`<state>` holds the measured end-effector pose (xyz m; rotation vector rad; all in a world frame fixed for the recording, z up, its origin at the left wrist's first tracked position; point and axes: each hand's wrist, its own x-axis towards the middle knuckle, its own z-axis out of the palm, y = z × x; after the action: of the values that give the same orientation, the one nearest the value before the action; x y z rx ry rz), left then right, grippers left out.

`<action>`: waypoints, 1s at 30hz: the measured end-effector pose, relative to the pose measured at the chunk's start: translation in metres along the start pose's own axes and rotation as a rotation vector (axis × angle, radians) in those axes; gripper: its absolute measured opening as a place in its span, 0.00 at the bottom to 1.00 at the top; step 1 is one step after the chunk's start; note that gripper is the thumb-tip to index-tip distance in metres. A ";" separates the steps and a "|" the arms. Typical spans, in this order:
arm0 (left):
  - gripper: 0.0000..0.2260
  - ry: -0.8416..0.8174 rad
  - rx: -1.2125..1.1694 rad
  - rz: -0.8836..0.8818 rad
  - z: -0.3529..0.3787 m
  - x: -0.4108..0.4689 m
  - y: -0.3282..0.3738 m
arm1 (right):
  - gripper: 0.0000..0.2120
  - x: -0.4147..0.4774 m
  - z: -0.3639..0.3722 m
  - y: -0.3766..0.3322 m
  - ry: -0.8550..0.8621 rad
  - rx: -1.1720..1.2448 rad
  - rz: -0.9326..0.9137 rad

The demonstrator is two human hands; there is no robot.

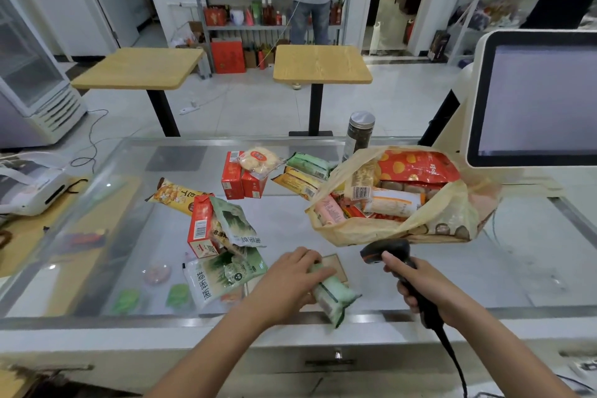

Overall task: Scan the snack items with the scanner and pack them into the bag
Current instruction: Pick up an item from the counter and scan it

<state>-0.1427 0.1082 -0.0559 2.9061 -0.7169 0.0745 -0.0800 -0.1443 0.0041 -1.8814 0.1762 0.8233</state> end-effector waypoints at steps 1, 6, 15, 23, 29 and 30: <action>0.26 -0.010 0.031 -0.049 -0.003 0.005 0.005 | 0.24 -0.002 -0.001 -0.002 -0.001 -0.004 0.002; 0.27 -0.071 0.055 -0.387 0.007 0.024 0.035 | 0.33 -0.014 -0.015 -0.014 0.014 -0.017 0.045; 0.24 -0.081 -0.067 -0.560 0.009 0.049 0.053 | 0.37 -0.050 -0.033 -0.033 -0.003 -0.092 0.070; 0.23 -0.168 -0.203 -0.611 -0.001 0.057 0.048 | 0.36 -0.069 -0.036 -0.043 -0.020 -0.087 0.064; 0.23 -0.182 -0.222 -0.627 -0.002 0.059 0.048 | 0.37 -0.074 -0.037 -0.045 -0.030 -0.089 0.068; 0.23 -0.183 -0.223 -0.629 -0.002 0.059 0.049 | 0.37 -0.074 -0.038 -0.045 -0.029 -0.089 0.066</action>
<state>-0.1128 0.0385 -0.0428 2.7936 0.1834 -0.3201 -0.0977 -0.1732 0.0928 -1.9544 0.1870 0.9155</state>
